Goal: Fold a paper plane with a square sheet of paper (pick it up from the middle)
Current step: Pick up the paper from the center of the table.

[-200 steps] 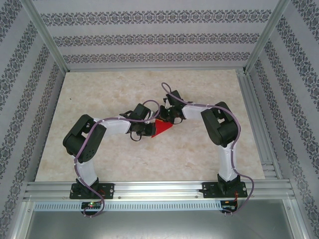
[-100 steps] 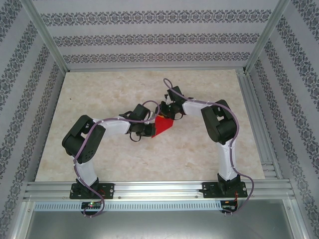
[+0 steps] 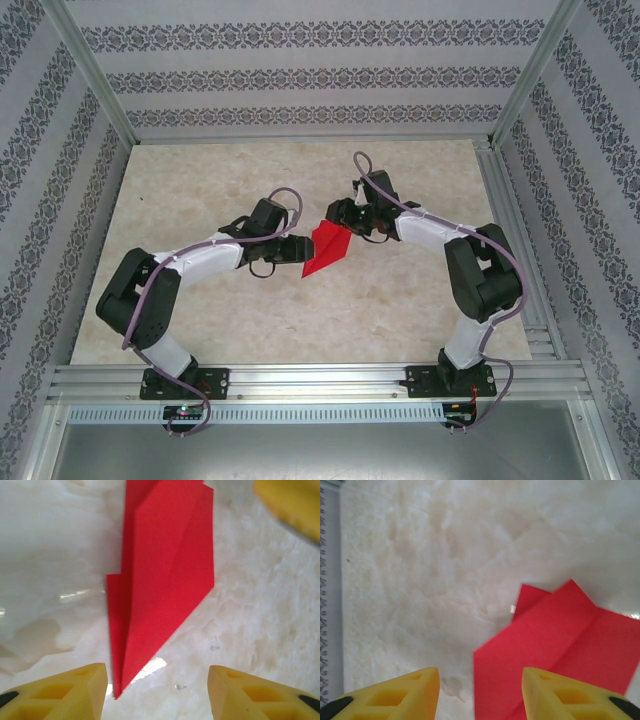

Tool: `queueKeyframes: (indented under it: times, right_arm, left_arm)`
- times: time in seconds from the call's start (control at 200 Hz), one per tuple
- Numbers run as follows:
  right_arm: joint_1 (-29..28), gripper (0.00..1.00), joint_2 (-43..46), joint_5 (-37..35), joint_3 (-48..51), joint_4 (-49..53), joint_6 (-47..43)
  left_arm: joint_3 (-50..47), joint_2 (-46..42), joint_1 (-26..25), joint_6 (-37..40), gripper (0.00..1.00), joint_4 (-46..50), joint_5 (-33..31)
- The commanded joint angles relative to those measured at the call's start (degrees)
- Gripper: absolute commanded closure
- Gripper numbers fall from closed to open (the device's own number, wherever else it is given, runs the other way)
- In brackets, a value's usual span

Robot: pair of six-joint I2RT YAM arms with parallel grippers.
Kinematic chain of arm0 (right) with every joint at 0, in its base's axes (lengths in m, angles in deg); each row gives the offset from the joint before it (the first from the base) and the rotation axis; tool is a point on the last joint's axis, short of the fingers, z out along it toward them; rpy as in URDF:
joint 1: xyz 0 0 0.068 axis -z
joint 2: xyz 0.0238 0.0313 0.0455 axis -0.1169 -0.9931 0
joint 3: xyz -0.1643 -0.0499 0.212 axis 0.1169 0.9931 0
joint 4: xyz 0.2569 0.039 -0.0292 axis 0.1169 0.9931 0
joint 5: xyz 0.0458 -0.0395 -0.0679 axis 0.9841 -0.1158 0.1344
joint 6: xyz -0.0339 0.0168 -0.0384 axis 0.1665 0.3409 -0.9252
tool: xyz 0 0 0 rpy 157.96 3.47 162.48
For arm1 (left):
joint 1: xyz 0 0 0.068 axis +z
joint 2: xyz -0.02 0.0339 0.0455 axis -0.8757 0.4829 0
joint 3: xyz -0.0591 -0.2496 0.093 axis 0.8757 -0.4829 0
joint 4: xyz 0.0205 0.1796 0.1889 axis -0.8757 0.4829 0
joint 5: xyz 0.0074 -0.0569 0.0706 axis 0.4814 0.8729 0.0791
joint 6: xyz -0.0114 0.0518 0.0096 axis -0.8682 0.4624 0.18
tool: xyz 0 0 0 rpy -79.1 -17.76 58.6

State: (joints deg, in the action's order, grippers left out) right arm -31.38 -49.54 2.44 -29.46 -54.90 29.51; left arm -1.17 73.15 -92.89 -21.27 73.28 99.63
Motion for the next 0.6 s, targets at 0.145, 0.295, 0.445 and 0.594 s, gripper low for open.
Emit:
queueKeyframes:
  times: [0.145, 0.295, 0.445, 0.594]
  right_arm:
    - [-1.77, 0.55, -4.70, 2.79, 1.91, -5.72, 2.70]
    - [-2.10, 0.58, -7.35, 2.95, 0.00, -5.61, 3.43]
    - [-2.23, 0.60, -8.96, 3.72, -0.48, -7.06, 4.29]
    - [-2.40, 0.63, -9.67, 5.17, -0.26, -9.64, 5.31]
  left_arm:
    - [-3.57, -0.32, 3.01, -3.21, 0.27, -5.14, 0.95]
    - [-4.70, 0.13, 4.29, -4.47, 0.25, -7.35, 2.15]
    - [-4.06, 2.38, 4.52, -4.87, 0.25, -8.01, 4.34]
    - [-3.48, 4.25, 4.69, -5.23, 0.27, -8.40, 5.54]
